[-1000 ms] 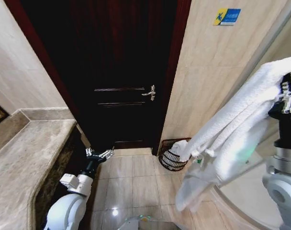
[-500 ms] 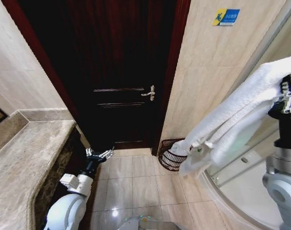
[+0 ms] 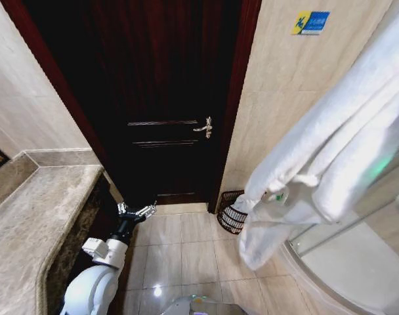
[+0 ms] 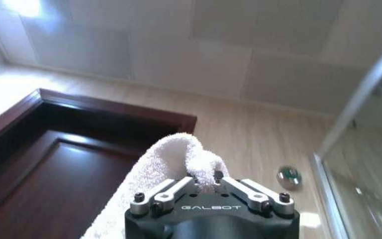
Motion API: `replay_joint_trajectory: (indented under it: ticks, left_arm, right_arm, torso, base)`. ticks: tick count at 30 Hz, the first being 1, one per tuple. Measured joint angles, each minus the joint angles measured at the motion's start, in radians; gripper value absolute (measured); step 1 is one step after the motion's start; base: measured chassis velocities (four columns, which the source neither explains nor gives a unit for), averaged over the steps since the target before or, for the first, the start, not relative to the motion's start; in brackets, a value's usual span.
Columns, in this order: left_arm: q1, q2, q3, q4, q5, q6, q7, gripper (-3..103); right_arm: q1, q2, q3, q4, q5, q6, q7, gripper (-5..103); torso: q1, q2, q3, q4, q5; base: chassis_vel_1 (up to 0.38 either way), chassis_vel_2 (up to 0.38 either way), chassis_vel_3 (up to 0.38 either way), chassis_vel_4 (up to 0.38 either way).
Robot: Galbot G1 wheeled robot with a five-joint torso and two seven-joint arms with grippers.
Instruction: Discard the used towel into the hamper.
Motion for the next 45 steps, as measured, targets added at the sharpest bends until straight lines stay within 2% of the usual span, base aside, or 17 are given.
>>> replay_joint_trajectory:
  ticks: [1,2,4,7,14,23,26,30,36,39,42,43,45]
  left_arm:
    - [0.000,0.000,0.000,0.000,0.000,0.000,0.000,99]
    - [0.000,0.000,0.000,0.000,0.000,0.000,0.000,99]
    - [0.000,0.000,0.000,0.000,0.000,0.000,0.000,99]
    - [0.000,0.000,0.000,0.000,0.000,0.000,0.000,99]
    - [0.000,0.000,0.000,0.000,0.000,0.000,0.000,99]
    - [0.000,0.000,0.000,0.000,0.000,0.000,0.000,99]
    - [0.000,0.000,0.000,0.000,0.000,0.000,0.000,99]
    - [0.000,0.000,0.000,0.000,0.000,0.000,0.000,99]
    - [0.000,0.000,0.000,0.000,0.000,0.000,0.000,99]
    - [0.000,0.000,0.000,0.000,0.000,0.000,0.000,99]
    - [0.000,0.000,0.000,0.000,0.000,0.000,0.000,99]
    - [0.000,0.000,0.000,0.000,0.000,0.000,0.000,99]
    - [0.000,0.000,0.000,0.000,0.000,0.000,0.000,99]
  right_arm:
    - [0.000,0.000,0.000,0.000,0.000,0.000,0.000,3]
    - [0.044,-0.040,-0.001,-0.010,0.027,-0.011,0.011,3]
    - [0.082,-0.073,-0.002,-0.017,0.050,-0.020,0.020,3]
    - [0.087,-0.078,-0.003,-0.019,0.054,-0.023,0.021,3]
    - [0.096,-0.082,-0.008,-0.022,0.059,-0.025,0.023,3]
    - [0.316,-0.129,-0.174,-0.119,0.116,-0.063,0.045,3]
    - [0.440,-0.154,-0.268,-0.174,0.147,-0.085,0.057,3]
    - [0.501,-0.166,-0.314,-0.201,0.163,-0.095,0.063,3]
    - [0.505,-0.166,-0.319,-0.203,0.163,-0.096,0.064,3]
    - [0.497,-0.137,-0.327,-0.207,0.145,-0.087,0.064,3]
    - [0.425,0.005,-0.351,-0.221,0.048,-0.041,0.059,3]
    - [0.425,0.005,-0.351,-0.221,0.048,-0.041,0.059,3]
    - [0.394,0.066,-0.360,-0.225,0.006,-0.021,0.054,3]
  torso:
    - [0.000,0.000,0.000,0.0000,0.0000]
    - [0.000,0.000,0.000,0.0000,0.0000]
    - [0.000,0.000,0.000,-0.0001,-0.0010]
    - [0.000,0.000,0.000,-0.0001,0.0006]
    - [0.000,0.000,0.000,0.0000,0.0003]
    - [0.000,0.000,0.000,0.0001,-0.0001]
    - [0.000,0.000,0.000,0.0001,0.0000]
    - [0.000,0.000,0.000,0.0000,-0.0003]
    - [0.000,0.000,0.000,-0.0002,0.0000]
    - [0.000,0.000,0.000,-0.0005,-0.0015]
    - [0.000,0.000,0.000,0.0003,0.0010]
    - [0.000,0.000,0.000,0.0003,0.0010]
    - [0.000,0.000,0.000,0.0006,0.0008]
  base:
    - [0.000,0.000,0.000,0.000]
    - [0.000,0.000,0.000,0.000]
    - [0.000,0.000,0.000,0.000]
    - [0.000,0.000,0.000,0.000]
    - [0.000,0.000,0.000,0.000]
    - [0.000,0.000,0.000,0.000]
    - [0.000,0.000,0.000,0.000]
    - [0.000,0.000,0.000,0.000]
    - [0.000,0.000,0.000,0.000]
    - [0.000,0.000,0.000,0.000]
    - [0.000,0.000,0.000,0.000]
    - [0.000,0.000,0.000,0.000]
    - [0.000,0.000,0.000,0.000]
